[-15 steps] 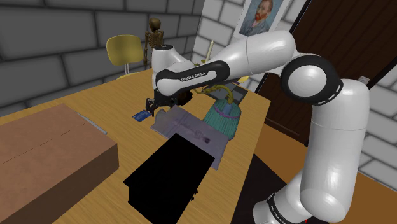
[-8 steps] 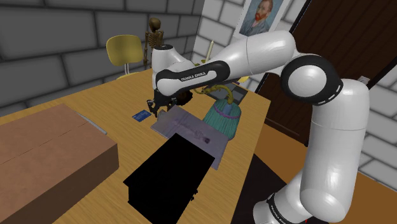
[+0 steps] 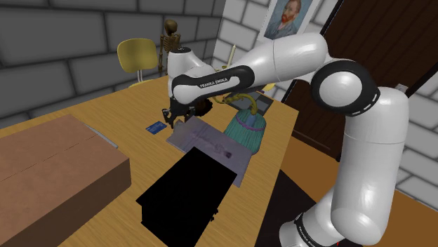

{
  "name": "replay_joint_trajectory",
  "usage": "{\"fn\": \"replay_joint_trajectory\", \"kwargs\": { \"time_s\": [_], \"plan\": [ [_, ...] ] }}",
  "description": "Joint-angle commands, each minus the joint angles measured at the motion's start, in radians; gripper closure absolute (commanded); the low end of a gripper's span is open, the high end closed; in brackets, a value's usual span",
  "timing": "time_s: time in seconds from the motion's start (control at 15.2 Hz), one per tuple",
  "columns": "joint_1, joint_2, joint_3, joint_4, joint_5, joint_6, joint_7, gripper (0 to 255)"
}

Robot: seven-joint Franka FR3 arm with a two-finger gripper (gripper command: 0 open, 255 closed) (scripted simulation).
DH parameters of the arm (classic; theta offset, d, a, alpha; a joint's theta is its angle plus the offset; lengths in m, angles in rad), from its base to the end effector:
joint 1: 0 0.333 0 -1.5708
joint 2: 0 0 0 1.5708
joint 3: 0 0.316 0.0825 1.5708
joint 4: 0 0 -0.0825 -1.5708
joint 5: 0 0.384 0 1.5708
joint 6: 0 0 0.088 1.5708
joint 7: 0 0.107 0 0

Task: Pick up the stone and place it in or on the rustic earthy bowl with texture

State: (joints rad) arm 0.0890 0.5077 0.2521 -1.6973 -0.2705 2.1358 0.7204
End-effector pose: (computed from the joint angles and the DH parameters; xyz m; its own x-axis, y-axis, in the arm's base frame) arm 0.6364 0.1956 0.3042 0.9675 -0.2517 0.0250 -0.2529 -0.9613 0.1097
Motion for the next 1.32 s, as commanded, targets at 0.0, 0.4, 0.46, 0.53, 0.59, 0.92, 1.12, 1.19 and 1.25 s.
{"fn": "replay_joint_trajectory", "kwargs": {
  "time_s": [0.0,0.4,0.46,0.53,0.59,0.92,1.12,1.19,1.25],
  "plan": [
    [-0.002,-0.013,0.003,0.005,0.005,-0.017,-0.005,255],
    [-0.005,-0.05,0.01,0.032,0.021,-0.08,-0.019,255],
    [-0.005,-0.056,0.011,0.037,0.023,-0.09,-0.022,255],
    [-0.006,-0.061,0.012,0.043,0.025,-0.101,-0.024,255],
    [-0.006,-0.066,0.014,0.049,0.028,-0.112,-0.026,255],
    [-0.007,-0.09,0.018,0.082,0.038,-0.167,-0.037,255],
    [-0.007,-0.102,0.02,0.105,0.044,-0.202,-0.044,255],
    [-0.007,-0.106,0.021,0.113,0.046,-0.213,-0.046,255],
    [-0.007,-0.109,0.022,0.122,0.047,-0.225,-0.048,255]
  ]
}}
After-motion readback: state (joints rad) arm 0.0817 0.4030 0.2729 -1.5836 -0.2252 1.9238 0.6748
